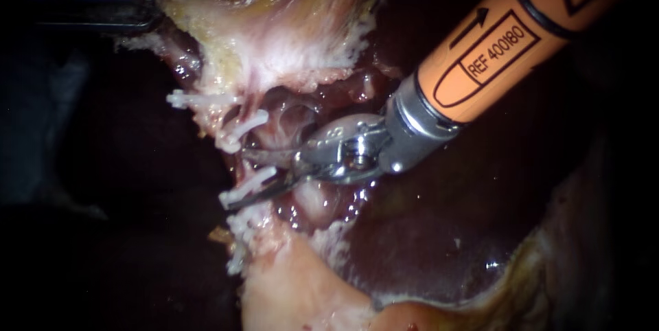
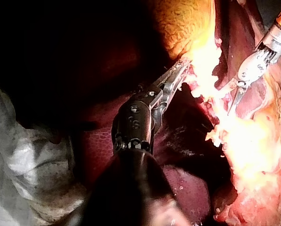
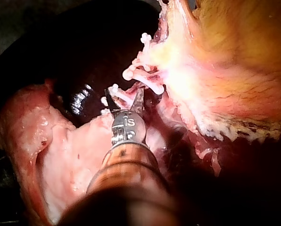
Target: Go to the cutting position right tube
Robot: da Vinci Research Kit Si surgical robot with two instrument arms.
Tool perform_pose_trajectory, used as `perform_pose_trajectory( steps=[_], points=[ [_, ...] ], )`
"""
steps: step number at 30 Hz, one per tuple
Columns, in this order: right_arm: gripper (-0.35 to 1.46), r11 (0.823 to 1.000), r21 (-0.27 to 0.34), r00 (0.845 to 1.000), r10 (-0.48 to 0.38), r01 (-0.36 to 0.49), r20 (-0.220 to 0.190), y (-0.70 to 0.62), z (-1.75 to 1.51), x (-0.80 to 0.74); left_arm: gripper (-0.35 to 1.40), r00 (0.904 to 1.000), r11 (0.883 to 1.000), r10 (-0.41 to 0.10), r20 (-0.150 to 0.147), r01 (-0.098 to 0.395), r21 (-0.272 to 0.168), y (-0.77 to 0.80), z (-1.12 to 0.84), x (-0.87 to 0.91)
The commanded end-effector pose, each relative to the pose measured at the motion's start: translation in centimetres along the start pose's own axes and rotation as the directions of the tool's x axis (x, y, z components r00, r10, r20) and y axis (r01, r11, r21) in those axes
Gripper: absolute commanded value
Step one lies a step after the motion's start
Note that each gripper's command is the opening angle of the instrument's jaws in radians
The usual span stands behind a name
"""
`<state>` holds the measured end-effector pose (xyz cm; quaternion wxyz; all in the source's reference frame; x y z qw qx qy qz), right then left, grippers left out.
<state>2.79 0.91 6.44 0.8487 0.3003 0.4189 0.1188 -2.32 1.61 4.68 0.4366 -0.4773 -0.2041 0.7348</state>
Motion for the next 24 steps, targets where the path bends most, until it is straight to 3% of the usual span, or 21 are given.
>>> perform_pose_trajectory(
  steps=[1,7,24],
  points=[
    [1.35,1.000,0.000,1.000,0.000,0.000,0.000,0.00,-0.01,0.00,-0.35,1.0000,1.000,0.000,0.000,0.000,0.000,0.00,0.00,0.00],
    [1.36,1.000,0.004,1.000,0.004,-0.004,-0.003,-0.01,-0.08,-0.04,-0.35,1.0000,1.000,0.000,0.000,0.000,0.000,0.00,0.00,0.00],
    [1.43,0.996,0.066,0.993,0.063,-0.057,-0.101,-0.07,-0.63,-0.17,-0.35,1.0000,1.000,0.000,0.000,0.000,0.000,0.00,0.00,0.00]
  ],
)
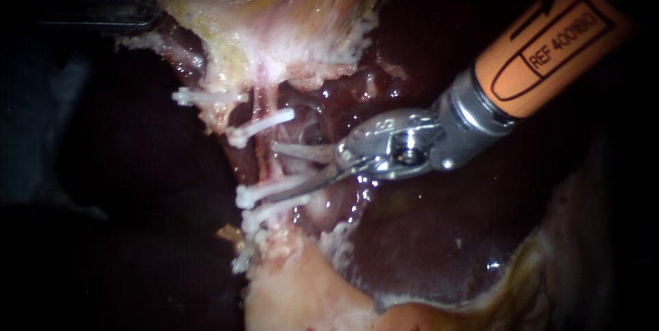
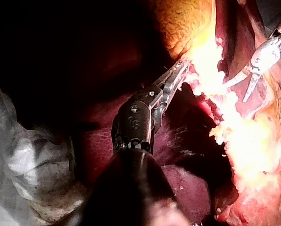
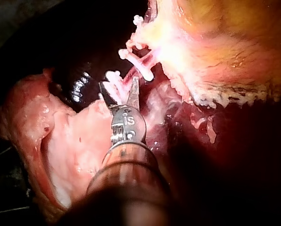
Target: Go to the cutting position right tube
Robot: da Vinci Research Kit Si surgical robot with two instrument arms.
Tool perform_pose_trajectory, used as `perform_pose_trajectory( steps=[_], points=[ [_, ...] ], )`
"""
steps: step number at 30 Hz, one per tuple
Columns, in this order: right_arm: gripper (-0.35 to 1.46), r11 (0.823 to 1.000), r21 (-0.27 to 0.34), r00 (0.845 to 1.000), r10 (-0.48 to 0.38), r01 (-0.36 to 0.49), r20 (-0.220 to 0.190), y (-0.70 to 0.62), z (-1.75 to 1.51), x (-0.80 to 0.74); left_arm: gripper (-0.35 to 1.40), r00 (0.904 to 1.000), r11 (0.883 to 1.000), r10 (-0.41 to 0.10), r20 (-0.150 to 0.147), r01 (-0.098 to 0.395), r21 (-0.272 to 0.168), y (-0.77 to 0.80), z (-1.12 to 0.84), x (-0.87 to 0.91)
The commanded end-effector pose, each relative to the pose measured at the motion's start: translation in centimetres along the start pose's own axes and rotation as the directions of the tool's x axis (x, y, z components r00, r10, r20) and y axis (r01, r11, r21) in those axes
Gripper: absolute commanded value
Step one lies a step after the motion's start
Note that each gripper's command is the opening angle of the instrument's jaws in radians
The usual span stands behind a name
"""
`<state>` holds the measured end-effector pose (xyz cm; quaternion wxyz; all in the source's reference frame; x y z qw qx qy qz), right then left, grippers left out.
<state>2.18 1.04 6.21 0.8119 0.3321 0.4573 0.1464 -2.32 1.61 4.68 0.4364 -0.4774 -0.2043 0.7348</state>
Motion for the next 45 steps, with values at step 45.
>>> perform_pose_trajectory(
  steps=[45],
  points=[
    [1.43,0.982,0.175,0.991,0.092,-0.074,-0.097,0.34,0.28,-0.11,-0.35,1.0000,1.000,0.001,0.000,-0.001,0.000,0.01,-0.01,-0.01]
  ],
)
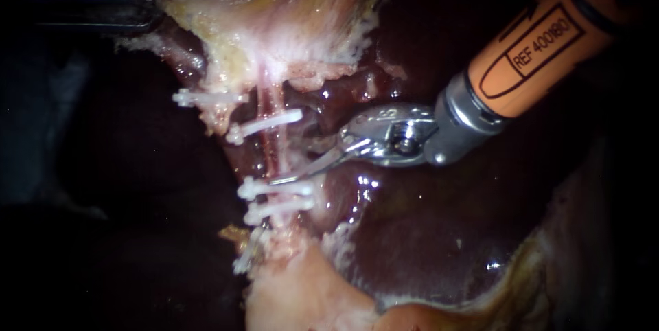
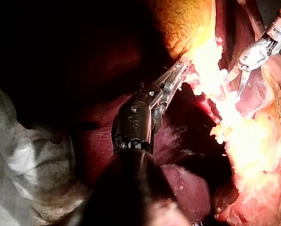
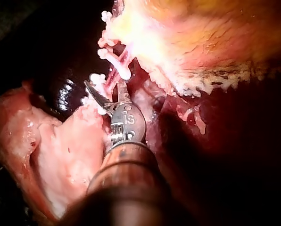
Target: Go to the cutting position right tube
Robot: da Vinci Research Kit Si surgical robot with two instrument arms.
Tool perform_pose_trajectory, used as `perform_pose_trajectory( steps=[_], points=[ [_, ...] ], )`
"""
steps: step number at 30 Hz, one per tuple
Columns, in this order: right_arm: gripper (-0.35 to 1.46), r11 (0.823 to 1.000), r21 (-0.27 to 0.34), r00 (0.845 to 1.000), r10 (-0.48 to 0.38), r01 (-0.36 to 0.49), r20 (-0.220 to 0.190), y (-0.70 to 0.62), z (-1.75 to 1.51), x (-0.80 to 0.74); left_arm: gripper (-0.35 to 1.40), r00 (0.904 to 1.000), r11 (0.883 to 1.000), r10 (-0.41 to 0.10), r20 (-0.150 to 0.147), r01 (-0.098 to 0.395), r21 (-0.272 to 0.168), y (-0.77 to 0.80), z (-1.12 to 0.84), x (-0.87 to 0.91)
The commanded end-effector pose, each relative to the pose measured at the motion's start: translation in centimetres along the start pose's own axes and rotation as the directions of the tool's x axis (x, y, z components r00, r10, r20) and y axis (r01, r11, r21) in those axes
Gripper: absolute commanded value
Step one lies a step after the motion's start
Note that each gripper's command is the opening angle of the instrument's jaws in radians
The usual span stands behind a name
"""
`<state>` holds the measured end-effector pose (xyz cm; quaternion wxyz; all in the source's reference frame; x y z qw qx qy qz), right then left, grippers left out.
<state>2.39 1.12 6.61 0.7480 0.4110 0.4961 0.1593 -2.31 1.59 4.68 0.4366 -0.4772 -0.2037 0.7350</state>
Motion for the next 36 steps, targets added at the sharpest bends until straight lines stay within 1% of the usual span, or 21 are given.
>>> perform_pose_trajectory(
  steps=[1,4,7,11,17,19,22,28,30,33,36],
  points=[
    [1.43,1.000,0.006,1.000,-0.004,0.004,0.001,0.00,0.02,0.01,-0.35,1.0000,1.000,0.000,0.000,0.000,-0.001,0.00,0.00,0.00],
    [1.41,1.000,0.027,1.000,0.001,-0.001,-0.017,-0.01,0.09,0.05,-0.35,1.0000,1.000,0.000,0.000,0.000,-0.001,0.00,0.00,0.00],
    [1.41,0.999,0.036,1.000,-0.002,0.003,-0.023,-0.01,0.16,0.08,-0.35,1.0000,1.000,0.000,0.000,0.000,-0.001,0.00,0.00,0.00],
    [1.40,0.999,0.035,1.000,-0.003,0.004,-0.028,-0.01,0.30,0.12,-0.35,1.0000,1.000,0.000,0.000,0.000,-0.001,0.00,0.00,0.00],
    [1.38,0.999,0.032,0.999,-0.004,0.005,-0.032,-0.03,0.57,0.13,-0.35,1.0000,1.000,0.000,0.000,0.000,-0.001,0.00,0.01,0.00],
    [1.38,0.999,0.036,0.999,0.001,0.000,-0.043,-0.04,0.62,0.15,-0.35,1.0000,1.000,0.000,0.000,0.000,-0.001,0.00,0.01,0.01],
    [1.36,0.999,0.041,0.998,0.007,-0.005,-0.057,-0.04,0.65,0.17,-0.35,1.0000,1.000,0.000,0.000,0.000,0.000,0.00,0.02,0.01],
    [1.36,0.999,0.047,0.998,0.009,-0.006,-0.062,-0.05,0.63,0.20,-0.35,1.0000,1.000,0.000,0.000,0.000,0.000,0.00,0.02,0.01],
    [1.36,0.999,0.052,0.997,0.011,-0.007,-0.070,-0.08,0.61,0.23,-0.35,1.0000,1.000,0.000,0.000,0.000,0.000,0.00,0.02,0.01],
    [1.36,0.998,0.067,0.996,0.013,-0.007,-0.083,-0.16,0.57,0.31,-0.35,1.0000,1.000,0.000,0.000,0.000,0.000,0.00,0.02,0.01],
    [1.36,0.996,0.089,0.995,0.016,-0.007,-0.101,-0.28,0.51,0.41,-0.35,1.0000,1.000,0.000,0.000,0.000,0.000,0.00,0.02,0.01]
  ],
)
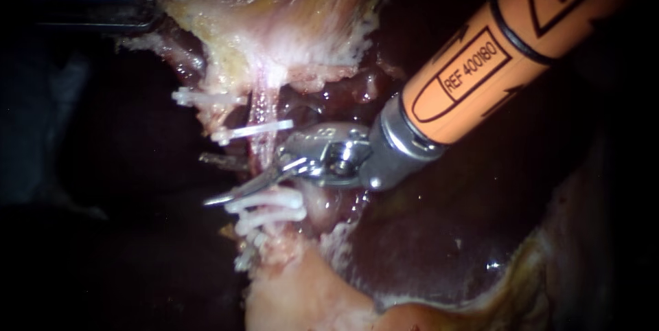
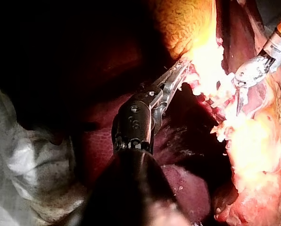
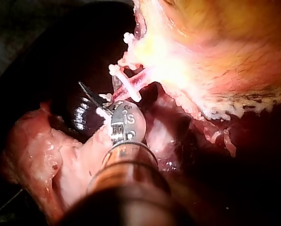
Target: Go to the cutting position right tube
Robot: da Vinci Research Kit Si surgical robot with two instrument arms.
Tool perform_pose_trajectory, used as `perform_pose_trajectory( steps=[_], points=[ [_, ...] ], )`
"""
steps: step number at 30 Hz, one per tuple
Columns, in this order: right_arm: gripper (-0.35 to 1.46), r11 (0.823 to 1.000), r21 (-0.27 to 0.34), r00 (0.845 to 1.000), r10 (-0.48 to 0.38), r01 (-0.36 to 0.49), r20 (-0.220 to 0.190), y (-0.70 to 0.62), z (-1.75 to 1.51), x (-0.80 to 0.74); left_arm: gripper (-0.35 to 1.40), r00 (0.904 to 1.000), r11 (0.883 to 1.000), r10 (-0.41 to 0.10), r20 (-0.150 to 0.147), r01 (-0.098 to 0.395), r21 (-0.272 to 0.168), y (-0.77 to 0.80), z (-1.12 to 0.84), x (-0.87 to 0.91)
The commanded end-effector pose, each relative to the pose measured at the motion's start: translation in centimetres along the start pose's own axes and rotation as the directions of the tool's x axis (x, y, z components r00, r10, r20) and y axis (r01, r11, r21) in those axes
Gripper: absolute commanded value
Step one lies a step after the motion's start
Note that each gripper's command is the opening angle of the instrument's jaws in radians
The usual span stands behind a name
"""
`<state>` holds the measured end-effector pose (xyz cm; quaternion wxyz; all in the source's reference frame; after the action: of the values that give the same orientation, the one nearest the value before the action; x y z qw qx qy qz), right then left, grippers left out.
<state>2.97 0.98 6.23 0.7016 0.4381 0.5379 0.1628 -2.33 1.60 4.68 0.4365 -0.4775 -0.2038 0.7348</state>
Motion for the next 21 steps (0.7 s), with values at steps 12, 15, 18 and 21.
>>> perform_pose_trajectory(
  steps=[12,15,18,21],
  points=[
    [1.36,0.998,0.070,0.998,0.012,-0.008,-0.060,-0.46,-0.13,0.41,-0.35,1.0000,1.000,0.000,0.000,0.000,0.000,0.00,-0.01,0.00],
    [1.36,0.997,0.073,0.998,0.017,-0.013,-0.058,-0.48,-0.12,0.41,-0.35,1.0000,1.000,0.000,0.000,0.000,0.000,0.00,-0.01,0.00],
    [1.36,0.997,0.074,0.998,0.017,-0.013,-0.057,-0.47,-0.12,0.41,-0.35,1.0000,1.000,0.000,0.000,0.000,0.000,0.00,-0.01,0.00],
    [1.36,0.997,0.074,0.998,0.017,-0.012,-0.057,-0.47,-0.13,0.41,-0.35,1.0000,1.000,0.000,0.000,0.000,0.000,0.00,-0.01,0.00]
  ],
)
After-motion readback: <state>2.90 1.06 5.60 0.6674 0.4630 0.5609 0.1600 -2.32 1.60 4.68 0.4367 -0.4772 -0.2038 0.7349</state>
